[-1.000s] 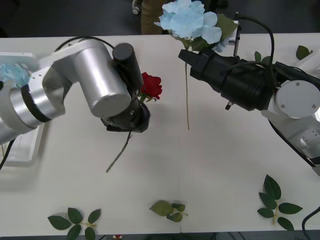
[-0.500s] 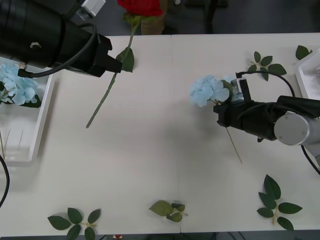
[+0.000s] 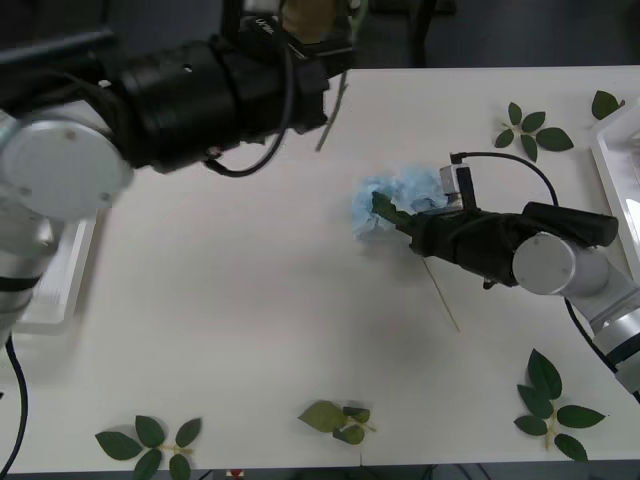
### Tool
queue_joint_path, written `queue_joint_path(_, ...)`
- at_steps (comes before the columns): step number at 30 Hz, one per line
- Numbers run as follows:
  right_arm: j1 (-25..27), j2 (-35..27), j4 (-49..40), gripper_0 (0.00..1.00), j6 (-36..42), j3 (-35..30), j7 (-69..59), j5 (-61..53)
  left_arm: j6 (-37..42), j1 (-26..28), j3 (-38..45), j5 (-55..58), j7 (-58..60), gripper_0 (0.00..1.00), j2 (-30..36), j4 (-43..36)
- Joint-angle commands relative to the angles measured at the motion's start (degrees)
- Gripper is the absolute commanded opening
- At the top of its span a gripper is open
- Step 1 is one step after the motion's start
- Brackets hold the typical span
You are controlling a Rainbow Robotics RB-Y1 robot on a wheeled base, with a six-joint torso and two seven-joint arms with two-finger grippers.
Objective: Place the red flowers into the right box and the blue flowers into the left box. If a person shows an open palm, hand one flower to the person first, then continue sorting.
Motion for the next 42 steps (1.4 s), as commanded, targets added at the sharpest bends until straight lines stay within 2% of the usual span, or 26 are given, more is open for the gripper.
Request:
queue_joint_path(1,0.44,-5.69,-3.95,0.88,9.09,-7.24,6.11,-11.97,-19.36,-0.63,-14.87,-4.46,5.97,0.0,0.8,3.84)
queue_joint_path(2,0.88,-6.66,-4.12,0.89,12.95,-9.88,7.87,-14.96,-23.31,-1.25,-17.77,-4.46,5.88,0.0,0.98,5.25)
queue_joint_path(3,0.88,-6.66,-4.12,0.89,12.95,-9.88,7.87,-14.96,-23.31,-1.25,-17.77,-4.46,5.88,0.0,0.98,5.25)
queue_joint_path(4,1.75,-7.63,-4.12,0.88,19.1,-14.18,10.42,-19.27,-27.18,-2.12,-20.85,-4.46,5.88,0.0,0.98,6.92)
queue_joint_path(8,4.74,-9.03,-4.21,0.88,28.51,-22.18,17.36,-27.53,-28.94,-3.09,-23.22,-4.37,5.97,0.0,0.98,8.24)
queue_joint_path(14,7.82,-9.38,-4.12,0.88,34.49,-27.63,28.0,-34.21,-28.94,-3.09,-23.4,-4.02,6.06,0.0,1.42,8.24)
queue_joint_path(17,10.72,-9.91,-4.21,0.88,35.01,-28.68,40.57,-38.6,-28.94,-3.09,-23.4,-4.02,6.15,0.0,1.5,8.24)
queue_joint_path(20,11.86,-9.91,-4.12,0.88,35.1,-27.54,48.26,-42.82,-28.94,-3.09,-23.75,-3.93,6.23,0.0,1.68,8.24)
queue_joint_path(24,11.6,-9.82,-4.12,0.89,33.17,-22.71,48.26,-50.64,-28.94,-3.09,-24.01,-3.84,6.32,0.0,1.68,8.24)
queue_joint_path(25,10.98,-9.3,-4.3,0.89,30.44,-18.49,48.26,-56.36,-28.94,-3.09,-24.19,-3.76,6.41,0.0,1.77,8.24)
queue_joint_path(29,8.7,-6.92,-4.21,0.88,25.26,-11.46,48.26,-63.39,-28.94,-3.09,-24.28,-3.76,6.5,0.0,1.68,8.24)
queue_joint_path(35,4.74,-3.23,-4.3,0.88,19.72,-6.62,48.26,-65.76,-28.94,-3.09,-24.19,-3.67,6.59,0.0,1.59,8.24)
queue_joint_path(42,1.32,-1.12,-4.21,0.88,17.35,-5.66,48.26,-65.76,-28.94,-3.09,-24.19,-3.58,6.59,0.0,1.59,8.24)
